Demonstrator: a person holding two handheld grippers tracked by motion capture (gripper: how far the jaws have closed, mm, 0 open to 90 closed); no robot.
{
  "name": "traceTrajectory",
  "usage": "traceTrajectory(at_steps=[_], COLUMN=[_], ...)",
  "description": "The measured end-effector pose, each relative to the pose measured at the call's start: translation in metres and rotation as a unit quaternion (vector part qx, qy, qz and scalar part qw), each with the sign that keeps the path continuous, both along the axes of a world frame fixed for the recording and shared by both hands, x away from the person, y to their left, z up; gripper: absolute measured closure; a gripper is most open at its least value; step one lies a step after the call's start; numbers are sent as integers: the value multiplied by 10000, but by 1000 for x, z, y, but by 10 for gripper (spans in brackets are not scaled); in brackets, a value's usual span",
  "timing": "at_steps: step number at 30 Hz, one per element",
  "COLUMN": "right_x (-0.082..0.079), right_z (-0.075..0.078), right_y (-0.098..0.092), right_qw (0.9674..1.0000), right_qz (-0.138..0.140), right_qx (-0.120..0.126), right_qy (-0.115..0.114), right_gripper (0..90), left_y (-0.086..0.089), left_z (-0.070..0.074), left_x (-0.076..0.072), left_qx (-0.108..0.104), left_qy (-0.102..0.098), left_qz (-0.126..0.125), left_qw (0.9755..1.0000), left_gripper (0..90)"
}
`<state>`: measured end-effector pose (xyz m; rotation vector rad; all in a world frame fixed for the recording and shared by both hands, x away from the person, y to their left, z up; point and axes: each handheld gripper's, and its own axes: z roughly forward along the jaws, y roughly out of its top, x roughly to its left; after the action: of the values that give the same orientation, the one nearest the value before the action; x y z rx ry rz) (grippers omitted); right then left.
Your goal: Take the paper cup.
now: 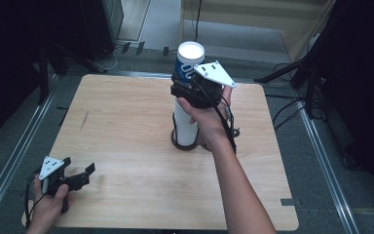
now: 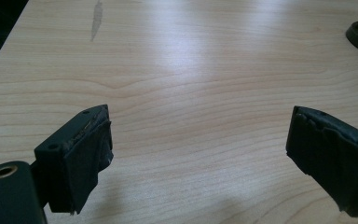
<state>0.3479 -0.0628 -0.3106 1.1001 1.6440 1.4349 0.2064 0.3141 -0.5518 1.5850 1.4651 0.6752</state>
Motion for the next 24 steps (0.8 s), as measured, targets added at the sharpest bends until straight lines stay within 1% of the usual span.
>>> traceTrajectory(at_steps=[3, 15, 18, 20, 24], right_x=[0, -3, -4, -4, -4], right_z=[4, 17, 20, 23, 27], right_y=[0, 3, 3, 2, -2], right_qw=[10000, 9998, 9998, 9998, 9998], right_qz=[24, 93, 75, 63, 13], right_qx=[48, 38, 29, 13, 41], right_qy=[-34, -155, -158, -213, -219], right_gripper=[199, 199, 199, 199, 199], left_y=[0, 0, 0, 0, 0], left_z=[0, 0, 0, 0, 0], left_x=[0, 0, 0, 0, 0], left_qx=[16, -6, -2, -6, -6], left_qy=[0, 22, 19, 21, 22], left_qz=[-19, -56, -58, -62, -65], left_qw=[10000, 10000, 10000, 10000, 10000], left_gripper=[77, 77, 77, 77, 77])
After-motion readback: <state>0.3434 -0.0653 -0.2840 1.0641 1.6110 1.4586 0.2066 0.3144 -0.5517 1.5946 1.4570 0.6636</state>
